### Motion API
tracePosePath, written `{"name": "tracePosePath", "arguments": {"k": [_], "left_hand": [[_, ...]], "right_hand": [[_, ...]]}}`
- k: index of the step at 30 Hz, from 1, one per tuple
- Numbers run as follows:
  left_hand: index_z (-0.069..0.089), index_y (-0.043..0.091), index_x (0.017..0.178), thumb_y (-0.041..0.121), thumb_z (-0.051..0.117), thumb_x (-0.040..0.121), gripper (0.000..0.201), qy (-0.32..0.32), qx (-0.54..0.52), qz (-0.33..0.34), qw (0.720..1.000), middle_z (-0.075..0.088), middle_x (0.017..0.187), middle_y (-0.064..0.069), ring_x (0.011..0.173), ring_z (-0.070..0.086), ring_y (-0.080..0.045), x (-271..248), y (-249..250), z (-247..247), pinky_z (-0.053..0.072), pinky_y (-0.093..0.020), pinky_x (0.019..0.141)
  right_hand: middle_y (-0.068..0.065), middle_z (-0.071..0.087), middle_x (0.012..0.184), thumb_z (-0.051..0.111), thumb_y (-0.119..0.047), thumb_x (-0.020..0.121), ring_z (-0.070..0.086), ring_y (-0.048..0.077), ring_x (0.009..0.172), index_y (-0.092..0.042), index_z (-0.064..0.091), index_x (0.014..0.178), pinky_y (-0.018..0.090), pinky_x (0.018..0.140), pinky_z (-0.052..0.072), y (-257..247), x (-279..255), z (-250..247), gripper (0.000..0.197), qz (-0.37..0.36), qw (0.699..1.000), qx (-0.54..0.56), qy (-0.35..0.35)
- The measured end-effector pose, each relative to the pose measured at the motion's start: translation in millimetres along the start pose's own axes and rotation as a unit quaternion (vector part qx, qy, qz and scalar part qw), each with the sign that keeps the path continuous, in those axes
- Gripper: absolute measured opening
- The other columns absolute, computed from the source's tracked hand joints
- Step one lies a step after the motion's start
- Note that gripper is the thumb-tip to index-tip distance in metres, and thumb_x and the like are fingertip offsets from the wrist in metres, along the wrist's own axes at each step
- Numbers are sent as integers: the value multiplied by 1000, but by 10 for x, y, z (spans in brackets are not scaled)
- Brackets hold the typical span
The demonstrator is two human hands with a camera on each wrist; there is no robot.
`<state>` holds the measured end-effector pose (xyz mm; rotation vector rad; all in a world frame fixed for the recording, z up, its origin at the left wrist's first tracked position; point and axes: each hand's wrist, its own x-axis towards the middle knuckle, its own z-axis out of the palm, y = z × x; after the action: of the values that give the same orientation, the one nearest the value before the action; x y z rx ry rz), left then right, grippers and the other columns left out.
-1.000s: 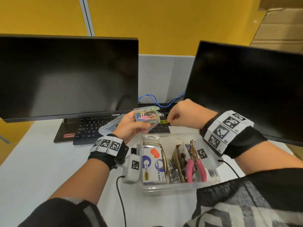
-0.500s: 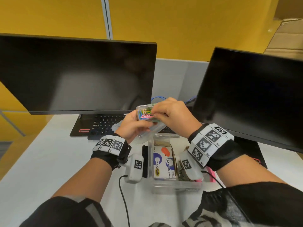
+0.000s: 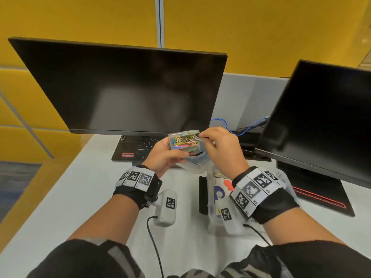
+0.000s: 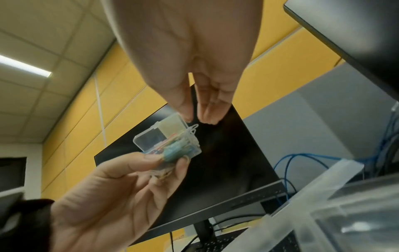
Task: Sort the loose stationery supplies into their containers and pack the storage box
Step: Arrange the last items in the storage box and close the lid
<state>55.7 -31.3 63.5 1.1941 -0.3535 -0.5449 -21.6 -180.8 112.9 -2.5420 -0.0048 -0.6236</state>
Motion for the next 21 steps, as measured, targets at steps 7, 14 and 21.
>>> {"name": "tracePosePath", "arguments": {"k": [7, 14, 21], "left_hand": [[48, 1, 127, -15, 57, 80, 50, -15, 11, -9, 1000, 63, 118, -19, 97, 67, -28, -13, -12, -123, 54, -21, 57], [52, 5, 120, -18, 56, 79, 47, -30, 4, -11, 999, 68, 105, -12, 91, 68, -26, -49, -23, -246, 53, -22, 56], [55, 9, 111, -19, 56, 79, 42, -42, -2, -7, 999, 68, 96, -8, 84, 69, -22, -45, -29, -275, 54, -22, 56]], "right_hand": [[8, 66, 114, 51, -10, 94, 60, 18, 105, -7, 65, 115, 29, 93, 48, -142, -16, 186, 25, 146, 986, 82, 9], [7, 70, 106, 59, -11, 91, 63, 19, 100, -8, 71, 105, 31, 91, 50, -219, -34, 320, 19, 99, 989, 91, 57], [7, 70, 102, 62, -16, 89, 59, 21, 100, -13, 72, 106, 32, 89, 49, -258, -36, 413, 19, 68, 992, 89, 62]]}}
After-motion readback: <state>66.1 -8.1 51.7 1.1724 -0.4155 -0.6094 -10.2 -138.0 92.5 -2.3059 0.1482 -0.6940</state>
